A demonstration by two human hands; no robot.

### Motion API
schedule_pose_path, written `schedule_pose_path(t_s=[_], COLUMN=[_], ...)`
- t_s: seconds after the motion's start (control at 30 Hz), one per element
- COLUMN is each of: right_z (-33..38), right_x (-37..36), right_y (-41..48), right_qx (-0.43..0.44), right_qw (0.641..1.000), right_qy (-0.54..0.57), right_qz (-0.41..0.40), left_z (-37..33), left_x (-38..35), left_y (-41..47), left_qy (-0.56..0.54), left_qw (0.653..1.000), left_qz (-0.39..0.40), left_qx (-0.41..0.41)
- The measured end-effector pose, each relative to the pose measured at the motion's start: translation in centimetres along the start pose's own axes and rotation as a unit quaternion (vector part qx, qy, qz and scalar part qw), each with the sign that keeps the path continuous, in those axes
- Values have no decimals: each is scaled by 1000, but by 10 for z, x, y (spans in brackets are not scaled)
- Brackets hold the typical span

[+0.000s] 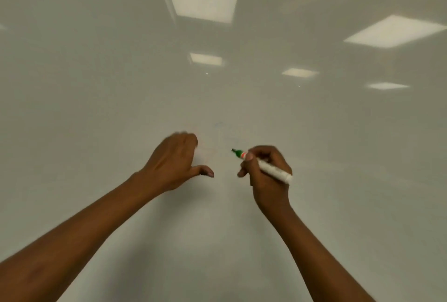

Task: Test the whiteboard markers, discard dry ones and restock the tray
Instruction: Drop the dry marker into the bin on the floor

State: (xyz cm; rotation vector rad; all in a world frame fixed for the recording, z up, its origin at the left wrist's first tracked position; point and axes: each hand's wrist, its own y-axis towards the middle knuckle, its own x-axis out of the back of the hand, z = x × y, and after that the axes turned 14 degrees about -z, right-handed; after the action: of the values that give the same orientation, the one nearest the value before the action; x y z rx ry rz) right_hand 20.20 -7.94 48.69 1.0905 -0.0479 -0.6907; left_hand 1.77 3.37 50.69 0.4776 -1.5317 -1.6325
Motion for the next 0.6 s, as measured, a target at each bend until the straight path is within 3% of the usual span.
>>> schedule_pose_path(t_s=[0.07, 0.2, 0.5, 0.6], right_z=[-11, -34, -74, -81], right_x=[-1, -5, -8, 8], right_y=[19, 54, 70, 68], right_qx=[-4, 25, 121, 99], right_qw=[999, 993, 976, 979], right_qy=[-10, -86, -181, -165], right_qz=[-49, -83, -22, -70], left_z=[15, 33, 33, 34], left_x=[-13, -36, -75, -84], left_y=[7, 18, 15, 11], left_qy=[75, 129, 28, 12], left_qw=[996, 989, 980, 969], left_qz=[-34, -59, -182, -228], left_qx=[-41, -39, -80, -99])
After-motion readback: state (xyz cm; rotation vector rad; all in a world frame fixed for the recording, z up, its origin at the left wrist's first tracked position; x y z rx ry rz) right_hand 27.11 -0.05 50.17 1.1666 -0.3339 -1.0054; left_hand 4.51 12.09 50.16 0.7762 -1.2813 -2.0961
